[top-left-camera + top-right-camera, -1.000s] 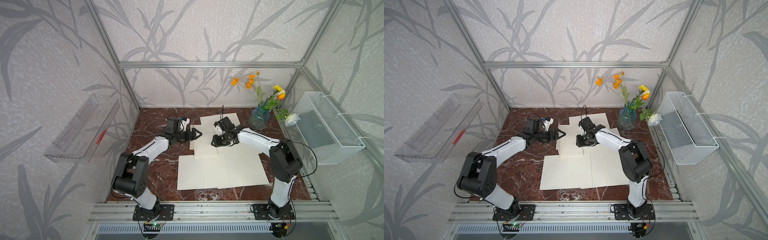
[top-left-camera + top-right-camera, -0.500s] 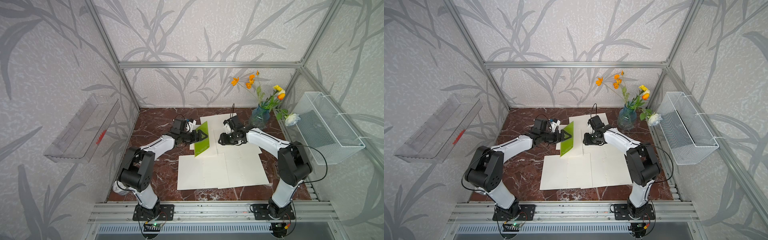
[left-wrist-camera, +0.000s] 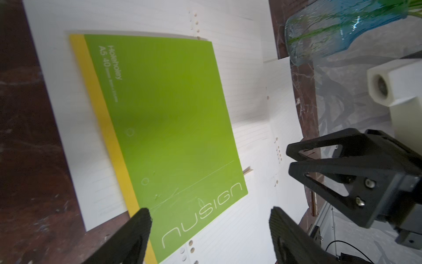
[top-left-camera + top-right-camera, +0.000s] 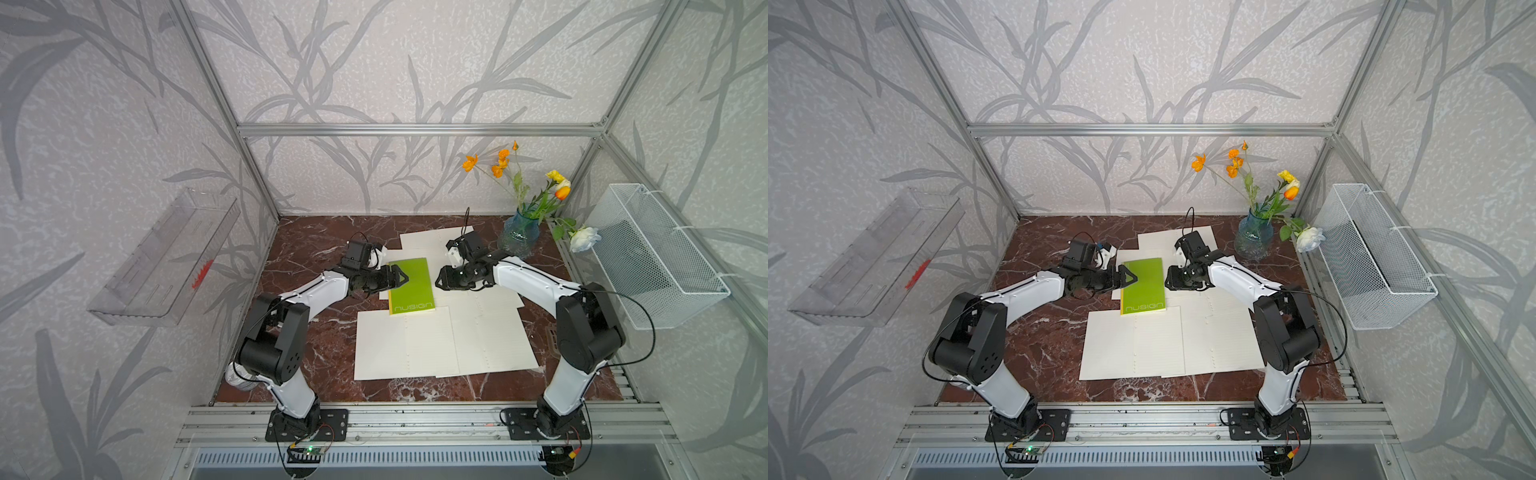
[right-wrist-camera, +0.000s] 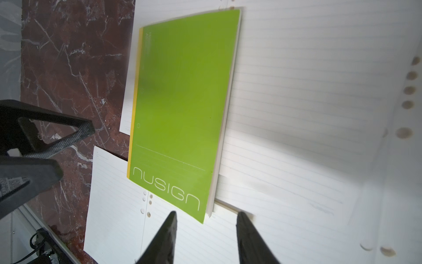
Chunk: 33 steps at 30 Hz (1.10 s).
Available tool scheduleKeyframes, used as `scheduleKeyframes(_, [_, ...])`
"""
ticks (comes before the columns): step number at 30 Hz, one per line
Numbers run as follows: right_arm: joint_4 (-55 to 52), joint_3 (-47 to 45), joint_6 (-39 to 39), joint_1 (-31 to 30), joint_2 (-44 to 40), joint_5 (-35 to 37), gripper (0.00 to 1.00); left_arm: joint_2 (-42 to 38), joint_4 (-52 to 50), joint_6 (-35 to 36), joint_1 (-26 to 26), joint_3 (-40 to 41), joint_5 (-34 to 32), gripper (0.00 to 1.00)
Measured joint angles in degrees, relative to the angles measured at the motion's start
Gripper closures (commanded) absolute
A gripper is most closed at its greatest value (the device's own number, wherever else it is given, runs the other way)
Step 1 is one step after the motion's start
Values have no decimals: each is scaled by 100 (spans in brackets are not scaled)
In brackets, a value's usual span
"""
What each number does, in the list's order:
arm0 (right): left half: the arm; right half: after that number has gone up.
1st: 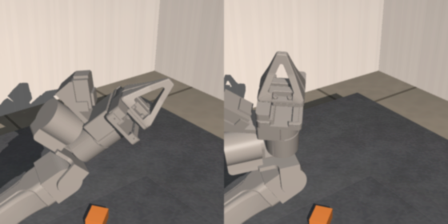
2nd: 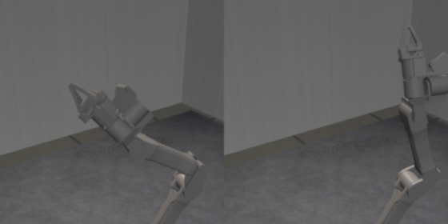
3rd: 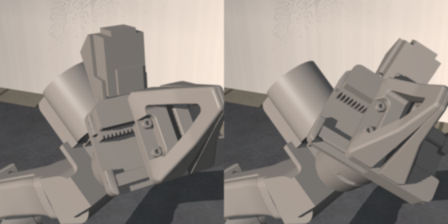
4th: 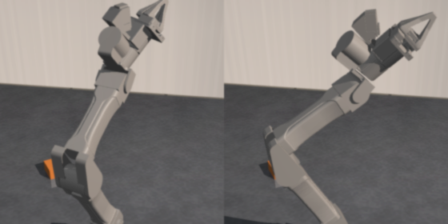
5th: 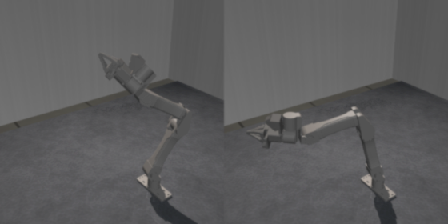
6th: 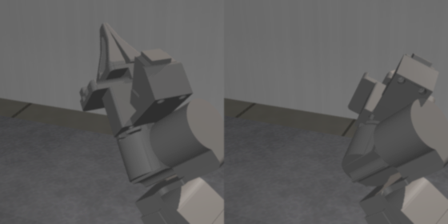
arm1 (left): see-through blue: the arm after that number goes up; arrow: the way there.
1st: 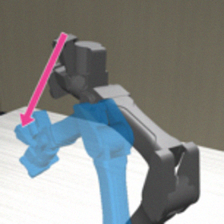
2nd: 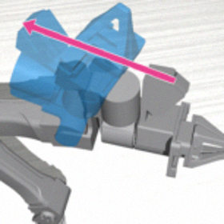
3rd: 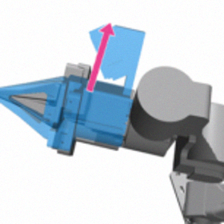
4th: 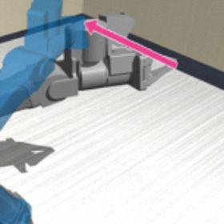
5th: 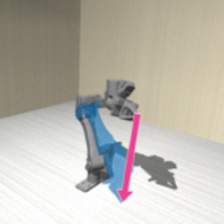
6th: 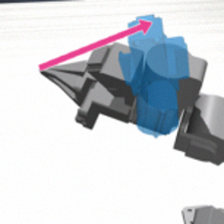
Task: Close the notebook
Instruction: Close the notebook at the center of the board, then pick up the notebook from the center of the board.
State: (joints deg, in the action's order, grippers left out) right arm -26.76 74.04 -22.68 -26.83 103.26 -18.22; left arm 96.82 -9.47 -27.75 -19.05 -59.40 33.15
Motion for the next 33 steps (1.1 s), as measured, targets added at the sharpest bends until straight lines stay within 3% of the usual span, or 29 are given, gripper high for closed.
scheduleKeyframes(10, [122,0,-15,-208,525,-179,71,0,-439,17,0,385,-455,21])
scheduleKeyframes(33, [256,-127,-120,-345,769,-155,84,216,-323,-46,-2,492,-315,24])
